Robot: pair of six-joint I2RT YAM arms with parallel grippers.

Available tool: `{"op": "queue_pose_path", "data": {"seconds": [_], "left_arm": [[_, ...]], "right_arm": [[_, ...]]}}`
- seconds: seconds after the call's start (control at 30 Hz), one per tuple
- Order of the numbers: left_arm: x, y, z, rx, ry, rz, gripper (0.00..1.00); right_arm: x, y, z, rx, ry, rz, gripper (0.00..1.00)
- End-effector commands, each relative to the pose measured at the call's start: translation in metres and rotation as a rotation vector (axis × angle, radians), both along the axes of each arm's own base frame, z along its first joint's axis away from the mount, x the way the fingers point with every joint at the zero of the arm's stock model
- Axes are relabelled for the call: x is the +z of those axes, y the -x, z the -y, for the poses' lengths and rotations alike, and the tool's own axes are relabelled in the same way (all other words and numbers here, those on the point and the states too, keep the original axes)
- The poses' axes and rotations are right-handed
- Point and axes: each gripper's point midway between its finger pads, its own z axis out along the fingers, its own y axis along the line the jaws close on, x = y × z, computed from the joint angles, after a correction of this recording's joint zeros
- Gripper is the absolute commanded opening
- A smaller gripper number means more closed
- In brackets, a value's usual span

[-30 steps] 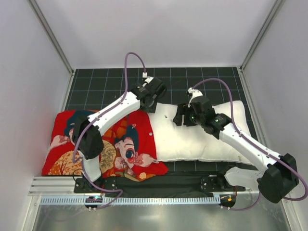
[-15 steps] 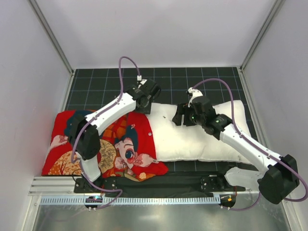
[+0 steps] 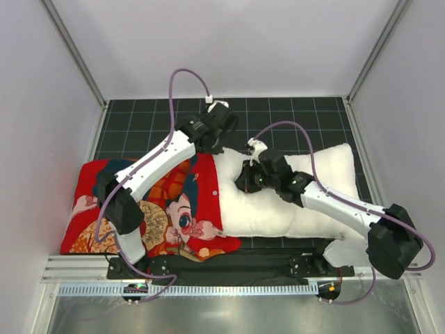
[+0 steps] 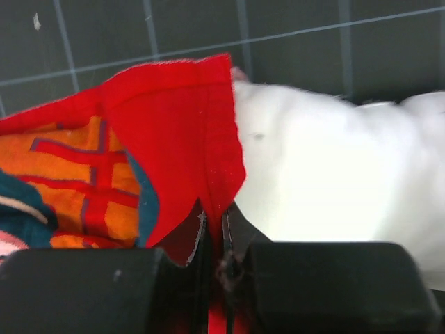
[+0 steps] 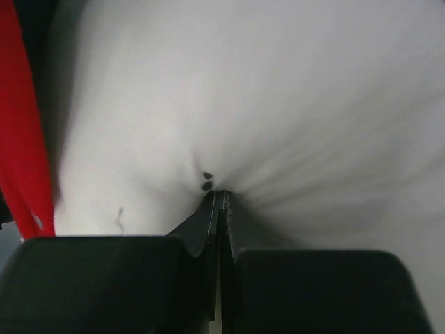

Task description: Put the pillow into the pillowcase

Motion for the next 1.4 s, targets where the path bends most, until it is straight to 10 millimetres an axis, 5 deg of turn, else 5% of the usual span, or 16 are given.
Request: {"op": "queue_pose_path", "data": {"seconds": [0.0, 0.07, 0.17, 0.27, 0.37, 0.47, 0.57, 0.63, 0.73, 0.83, 0.97, 1.07, 1.2, 1.27, 1.3, 1.37], "left_arm": [[0.046, -0.001, 0.045, -0.095, 0.095, 0.121, 0.0], [0.053, 0.01, 0.069, -0.147, 0.132, 0.144, 0.0], [0.055, 0.025, 0.091, -0.188, 0.226, 0.129, 0.0], [0.053, 0.039, 0.11, -0.239, 0.345, 0.088, 0.0], [0.036, 0.045, 0.106, -0.239, 0.341, 0.068, 0.0], [0.015, 0.051, 0.101, -0.23, 0.333, 0.048, 0.0], [0.004, 0.057, 0.097, -0.218, 0.354, 0.061, 0.0], [0.006, 0.061, 0.091, -0.207, 0.372, 0.087, 0.0], [0.02, 0.063, 0.084, -0.192, 0.395, 0.127, 0.0], [0.03, 0.065, 0.078, -0.187, 0.399, 0.148, 0.0], [0.048, 0.068, 0.073, -0.194, 0.411, 0.172, 0.0], [0.06, 0.067, 0.071, -0.199, 0.405, 0.189, 0.0], [0.075, 0.059, 0.072, -0.201, 0.382, 0.219, 0.0], [0.079, 0.059, 0.077, -0.215, 0.387, 0.214, 0.0], [0.085, 0.056, 0.083, -0.222, 0.402, 0.212, 0.0], [0.091, 0.06, 0.095, -0.248, 0.444, 0.192, 0.0]], "right_arm": [[0.005, 0.056, -0.063, 0.225, -0.191, -0.055, 0.04], [0.009, 0.088, -0.077, 0.287, -0.254, -0.064, 0.04], [0.026, 0.102, -0.076, 0.305, -0.364, -0.008, 0.04], [0.051, 0.102, -0.059, 0.257, -0.429, 0.102, 0.04], [0.056, 0.088, -0.031, 0.132, -0.359, 0.175, 0.08], [0.088, 0.072, -0.001, 0.046, -0.278, 0.262, 0.34], [0.099, 0.056, 0.031, -0.015, -0.151, 0.283, 0.63], [0.102, 0.04, 0.044, -0.031, -0.125, 0.272, 0.84], [0.104, 0.014, 0.065, -0.057, -0.08, 0.269, 0.99], [0.09, -0.008, 0.067, -0.067, -0.037, 0.211, 1.0], [0.054, -0.025, 0.044, 0.028, -0.033, 0.1, 1.0], [0.032, -0.008, 0.022, 0.165, -0.096, 0.012, 1.0], [0.027, 0.034, -0.011, 0.393, -0.219, 0.003, 1.0], [0.022, 0.049, -0.02, 0.446, -0.248, 0.005, 0.84], [0.024, 0.064, -0.03, 0.498, -0.264, 0.004, 0.59], [0.026, 0.073, -0.04, 0.497, -0.286, 0.015, 0.39]]}}
